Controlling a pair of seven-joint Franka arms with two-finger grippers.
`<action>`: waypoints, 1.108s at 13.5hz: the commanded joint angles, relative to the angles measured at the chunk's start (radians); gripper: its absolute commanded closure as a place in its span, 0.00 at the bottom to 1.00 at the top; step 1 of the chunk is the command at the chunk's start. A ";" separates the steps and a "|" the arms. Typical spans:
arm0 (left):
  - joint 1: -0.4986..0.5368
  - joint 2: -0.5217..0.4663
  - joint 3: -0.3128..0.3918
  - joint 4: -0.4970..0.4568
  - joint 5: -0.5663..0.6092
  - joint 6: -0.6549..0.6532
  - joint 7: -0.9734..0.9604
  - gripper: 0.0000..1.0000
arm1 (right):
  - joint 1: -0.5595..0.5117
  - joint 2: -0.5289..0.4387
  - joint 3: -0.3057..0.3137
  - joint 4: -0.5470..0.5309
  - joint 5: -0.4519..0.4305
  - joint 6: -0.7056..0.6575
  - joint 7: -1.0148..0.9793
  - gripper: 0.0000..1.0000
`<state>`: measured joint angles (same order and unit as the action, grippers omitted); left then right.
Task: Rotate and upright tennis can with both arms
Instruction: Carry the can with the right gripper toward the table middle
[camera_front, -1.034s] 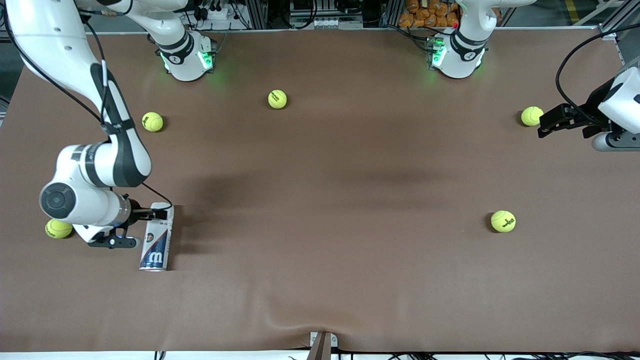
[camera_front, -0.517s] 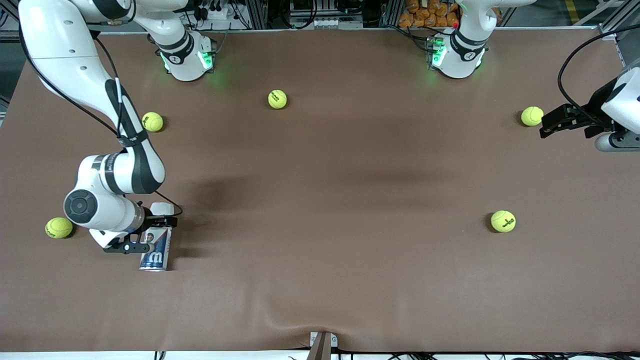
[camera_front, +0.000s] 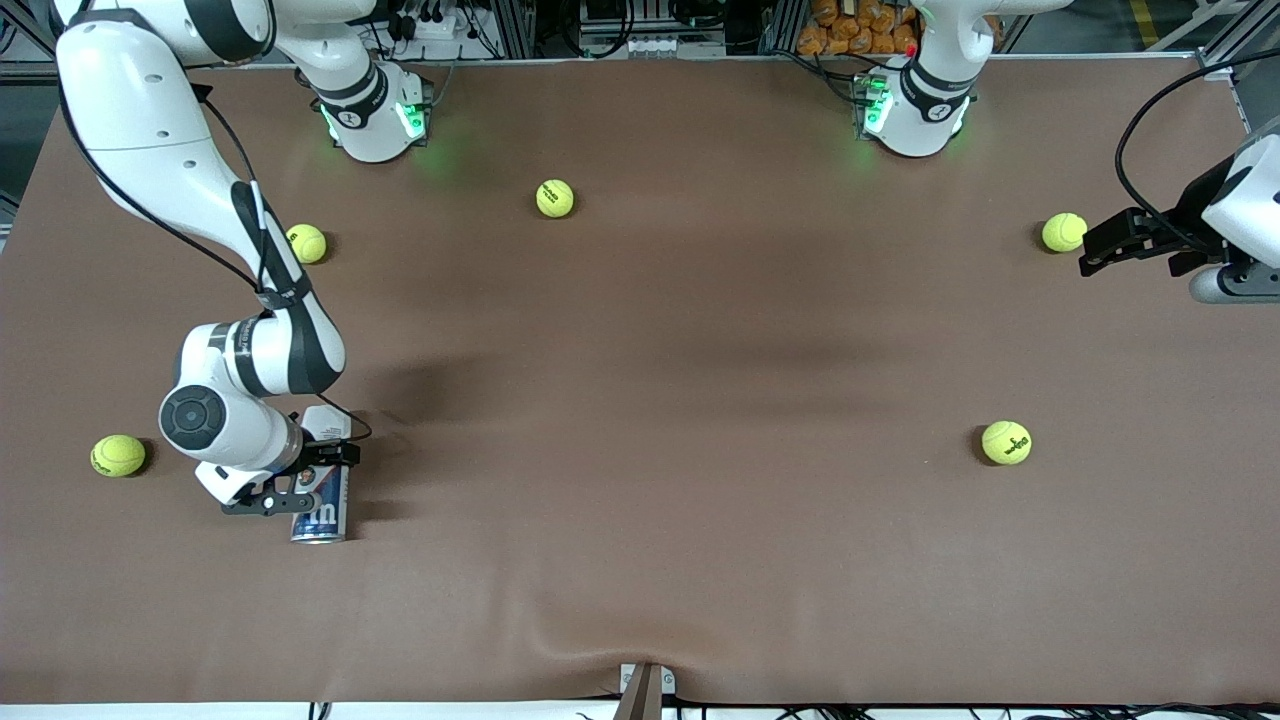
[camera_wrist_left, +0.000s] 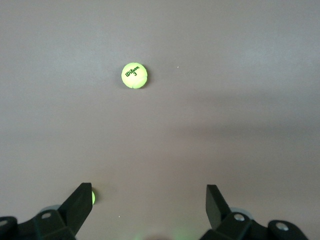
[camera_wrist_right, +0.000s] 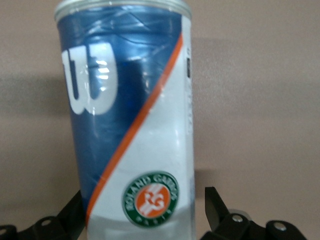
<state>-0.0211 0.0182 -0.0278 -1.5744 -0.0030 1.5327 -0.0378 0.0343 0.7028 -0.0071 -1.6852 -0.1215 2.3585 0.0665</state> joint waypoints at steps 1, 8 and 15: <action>0.007 0.014 -0.004 0.005 0.008 -0.005 0.022 0.00 | 0.001 0.034 0.006 0.041 -0.024 0.019 -0.007 0.09; 0.007 0.014 -0.008 0.010 0.009 -0.005 0.024 0.00 | 0.133 0.009 0.010 0.134 -0.184 -0.025 -0.065 0.26; 0.009 0.017 -0.004 0.008 0.005 -0.005 0.024 0.00 | 0.341 0.009 0.137 0.292 -0.191 -0.058 -0.184 0.25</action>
<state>-0.0213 0.0295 -0.0296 -1.5768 -0.0030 1.5327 -0.0378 0.3265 0.7094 0.1064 -1.4206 -0.2840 2.3203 -0.0768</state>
